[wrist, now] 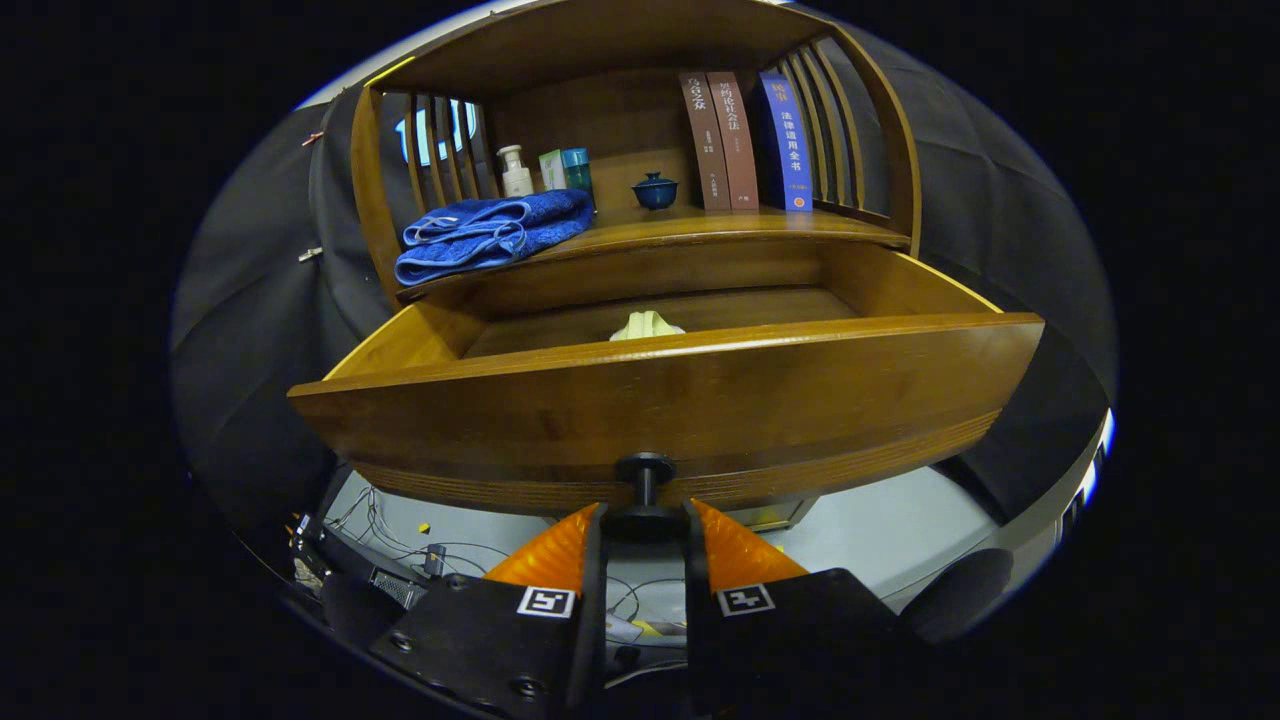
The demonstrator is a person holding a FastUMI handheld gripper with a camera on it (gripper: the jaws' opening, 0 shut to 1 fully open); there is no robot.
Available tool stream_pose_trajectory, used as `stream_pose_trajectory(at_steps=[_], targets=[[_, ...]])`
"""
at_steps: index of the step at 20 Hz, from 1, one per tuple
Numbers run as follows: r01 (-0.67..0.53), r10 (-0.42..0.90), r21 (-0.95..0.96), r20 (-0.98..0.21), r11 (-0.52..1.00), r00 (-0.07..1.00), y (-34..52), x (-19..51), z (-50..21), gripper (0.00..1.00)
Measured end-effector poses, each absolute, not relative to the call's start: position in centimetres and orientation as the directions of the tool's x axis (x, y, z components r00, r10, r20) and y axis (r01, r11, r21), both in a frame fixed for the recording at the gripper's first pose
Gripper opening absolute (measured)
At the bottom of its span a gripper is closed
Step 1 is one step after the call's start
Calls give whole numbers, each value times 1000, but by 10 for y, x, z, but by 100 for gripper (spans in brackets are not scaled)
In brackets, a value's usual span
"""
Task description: Pull open the drawer, take out the items inside it, and place them on the countertop above the cabinet.
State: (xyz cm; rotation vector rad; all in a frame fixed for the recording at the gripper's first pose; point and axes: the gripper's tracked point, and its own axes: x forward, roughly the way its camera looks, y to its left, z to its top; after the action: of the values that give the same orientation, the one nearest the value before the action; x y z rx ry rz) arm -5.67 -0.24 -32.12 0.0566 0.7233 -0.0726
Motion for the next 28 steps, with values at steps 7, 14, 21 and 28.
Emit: stream_pose_trajectory(at_steps=[7,14,21,28], targets=[[87,-36,43,-673,995,739,-3,-62,-329,39],[102,-72,4,-676,995,734,-13,-73,-316,100],[93,-45,45,-618,995,785,-4,-63,-233,99],[48,8,72,-628,996,778,4,40,-198,99]])
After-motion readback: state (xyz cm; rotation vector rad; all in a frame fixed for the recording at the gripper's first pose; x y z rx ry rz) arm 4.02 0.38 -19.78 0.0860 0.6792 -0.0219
